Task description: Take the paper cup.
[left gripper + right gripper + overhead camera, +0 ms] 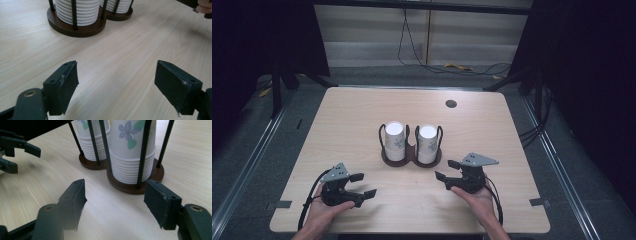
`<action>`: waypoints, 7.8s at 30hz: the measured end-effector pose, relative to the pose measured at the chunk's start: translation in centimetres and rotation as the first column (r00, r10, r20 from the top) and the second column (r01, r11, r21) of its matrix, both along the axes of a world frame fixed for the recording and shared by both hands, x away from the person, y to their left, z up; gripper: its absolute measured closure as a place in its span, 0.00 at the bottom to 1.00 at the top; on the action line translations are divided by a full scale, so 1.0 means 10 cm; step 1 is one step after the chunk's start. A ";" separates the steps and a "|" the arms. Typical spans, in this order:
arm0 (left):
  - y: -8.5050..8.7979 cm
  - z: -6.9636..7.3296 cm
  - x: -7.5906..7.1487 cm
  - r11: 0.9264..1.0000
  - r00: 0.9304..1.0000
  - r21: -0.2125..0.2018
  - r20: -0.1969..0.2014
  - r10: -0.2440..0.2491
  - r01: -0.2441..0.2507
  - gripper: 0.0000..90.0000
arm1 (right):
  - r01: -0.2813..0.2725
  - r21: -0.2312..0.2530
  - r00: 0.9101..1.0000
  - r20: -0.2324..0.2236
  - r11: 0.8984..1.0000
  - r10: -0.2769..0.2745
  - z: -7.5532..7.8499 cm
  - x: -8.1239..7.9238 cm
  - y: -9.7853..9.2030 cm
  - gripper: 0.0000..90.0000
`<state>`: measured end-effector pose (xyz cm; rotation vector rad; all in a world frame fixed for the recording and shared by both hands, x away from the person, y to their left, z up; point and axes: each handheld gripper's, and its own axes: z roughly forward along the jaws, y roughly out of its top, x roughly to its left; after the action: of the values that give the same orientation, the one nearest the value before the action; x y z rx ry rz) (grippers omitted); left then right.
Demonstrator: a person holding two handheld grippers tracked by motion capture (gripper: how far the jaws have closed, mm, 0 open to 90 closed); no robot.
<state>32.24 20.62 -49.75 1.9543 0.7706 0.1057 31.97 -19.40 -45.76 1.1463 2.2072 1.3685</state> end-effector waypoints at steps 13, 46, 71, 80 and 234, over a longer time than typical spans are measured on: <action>-0.03 0.00 -0.01 1.000 1.000 0.003 -0.006 -0.020 0.020 0.21 | -0.055 0.001 0.998 0.020 0.998 0.055 0.16 0.06 0.06 0.39; -0.12 -0.02 -0.04 0.998 0.998 0.020 -0.012 -0.061 0.061 0.20 | -0.196 0.014 0.979 0.069 0.981 0.194 0.58 0.34 0.42 0.41; -0.06 0.02 -0.04 0.999 0.999 0.021 0.007 -0.035 0.035 0.21 | -0.251 -0.062 0.965 0.066 0.966 0.255 0.96 0.81 0.76 0.36; -0.06 0.02 -0.03 0.999 0.999 0.022 0.002 -0.040 0.040 0.21 | -0.276 -0.103 0.959 0.043 0.956 0.281 0.99 0.96 0.93 0.37; 0.00 0.02 0.01 1.000 1.000 0.005 -0.014 -0.015 0.015 0.20 | -0.289 -0.172 0.957 -0.051 0.942 0.285 1.26 1.29 1.23 0.42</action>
<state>32.32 20.63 -49.57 1.9674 0.7657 0.0851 44.88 -7.12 -33.13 0.8073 2.5339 1.2321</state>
